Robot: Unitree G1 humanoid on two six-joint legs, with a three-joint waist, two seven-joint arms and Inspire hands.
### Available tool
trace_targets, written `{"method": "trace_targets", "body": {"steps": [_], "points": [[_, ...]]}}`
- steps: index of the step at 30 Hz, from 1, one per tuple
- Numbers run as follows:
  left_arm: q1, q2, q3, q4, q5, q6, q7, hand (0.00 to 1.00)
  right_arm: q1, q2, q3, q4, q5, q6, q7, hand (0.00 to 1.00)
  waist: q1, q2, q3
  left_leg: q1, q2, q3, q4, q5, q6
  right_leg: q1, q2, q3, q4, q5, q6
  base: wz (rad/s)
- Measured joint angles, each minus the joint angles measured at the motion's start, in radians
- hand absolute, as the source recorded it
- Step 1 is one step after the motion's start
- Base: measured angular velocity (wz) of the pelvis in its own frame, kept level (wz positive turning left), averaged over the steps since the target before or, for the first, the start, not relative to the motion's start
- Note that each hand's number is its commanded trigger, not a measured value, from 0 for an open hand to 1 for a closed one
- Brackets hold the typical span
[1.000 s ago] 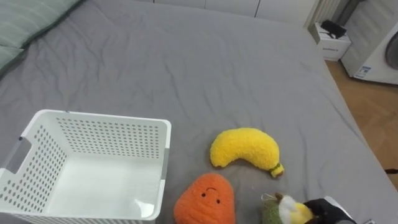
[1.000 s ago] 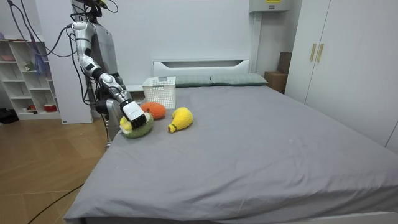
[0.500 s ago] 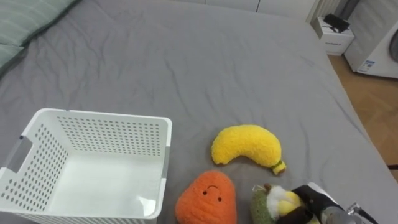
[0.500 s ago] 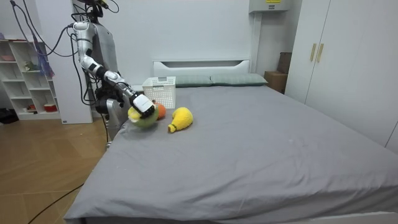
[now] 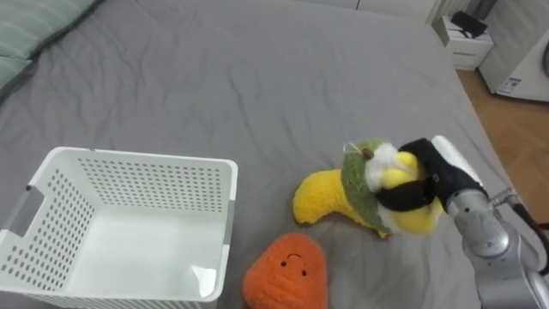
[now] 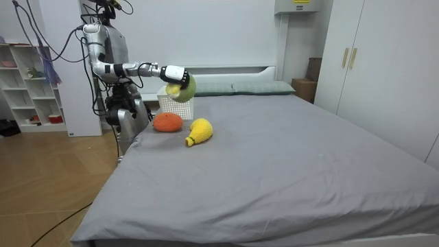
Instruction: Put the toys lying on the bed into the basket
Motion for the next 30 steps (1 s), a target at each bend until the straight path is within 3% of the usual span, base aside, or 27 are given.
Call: {"method": "trace_targets", "body": {"steps": [7,13,14,15,16,20,24,26,27,29,30], "points": [[-0.002,0.001,-0.002,-0.012,0.001,-0.005,-0.015,0.0,-0.083,0.0,0.015,-0.131,0.089,0.0,0.017,1.0,0.008,0.009,0.0021,-0.001,0.0,-0.008,-0.001,0.0,0.0,0.003,0.0,-0.006,0.002,0.0,0.0,0.03],[-0.017,0.002,-0.041,-0.012,0.002,-0.005,-0.017,0.0,-0.142,0.003,0.106,-0.132,0.071,0.001,0.07,0.98,0.039,0.012,0.0033,-0.009,0.0,-0.018,0.001,0.0,0.0,0.003,-0.003,-0.027,0.002,0.0,0.0,0.05],[-0.025,0.001,-0.05,-0.009,0.004,-0.005,-0.023,0.0,-0.154,0.004,0.124,-0.131,0.07,0.001,0.085,0.91,0.054,0.012,0.0038,-0.01,-0.001,-0.02,0.001,0.0,0.0,0.002,-0.003,-0.028,0.002,0.0,0.0,0.04],[-0.034,0.001,-0.052,-0.003,0.017,-0.006,-0.029,0.0,-0.163,0.007,0.145,-0.131,0.062,0.001,0.088,0.72,0.072,0.012,0.004,-0.011,-0.001,-0.022,0.0,0.0,0.0,0.001,-0.001,-0.025,0.0,0.0,0.0,0.04],[-0.036,0.001,-0.052,0.0,0.023,-0.006,-0.031,0.0,-0.168,0.009,0.156,-0.131,0.055,0.001,0.09,0.61,0.081,0.012,0.0038,-0.012,-0.001,-0.025,0.0,0.001,-0.001,0.001,-0.001,-0.026,0.0,0.0,0.0,0.12],[-0.067,-0.008,-0.054,0.014,0.028,-0.006,-0.038,0.0,-0.22,0.015,0.237,-0.129,0.041,0.025,0.125,0.55,0.122,0.004,0.002,-0.024,-0.006,-0.058,0.001,0.006,-0.002,0.001,-0.004,-0.048,-0.003,0.0,0.0,0.19],[-0.077,-0.013,-0.063,0.014,0.027,-0.001,-0.038,0.0,-0.281,0.048,0.302,-0.129,0.042,0.046,0.146,0.47,0.163,-0.009,0.0091,-0.04,-0.01,-0.084,0.013,0.01,-0.001,-0.001,-0.008,-0.075,-0.004,0.0,0.0,0.16],[-0.085,-0.014,-0.071,0.011,0.03,0.002,-0.038,0.0,-0.295,0.064,0.314,-0.125,0.044,0.046,0.146,0.29,0.176,-0.015,0.0071,-0.05,-0.014,-0.099,0.017,0.011,0.0,-0.001,-0.009,-0.079,-0.006,0.0,0.0,0.24],[-0.088,-0.014,-0.076,0.007,0.03,0.002,-0.038,0.0,-0.306,0.075,0.324,-0.123,0.046,0.047,0.146,0.14,0.191,-0.018,0.0063,-0.055,-0.016,-0.106,0.016,0.011,0.001,-0.001,-0.01,-0.079,-0.011,0.0,0.001,0.16],[-0.093,-0.013,-0.077,0.007,0.03,0.003,-0.038,0.0,-0.317,0.087,0.348,-0.123,0.051,0.054,0.146,0.11,0.214,-0.022,0.0047,-0.055,-0.016,-0.106,0.017,0.012,0.0,0.0,-0.009,-0.078,-0.013,0.001,0.001,0.04],[-0.094,-0.013,-0.077,0.007,0.03,0.003,-0.038,0.0,-0.318,0.096,0.362,-0.123,0.051,0.059,0.152,0.04,0.228,-0.025,0.0025,-0.056,-0.016,-0.108,0.016,0.012,0.0,0.001,-0.009,-0.079,-0.014,0.001,0.001,0.03]]}}
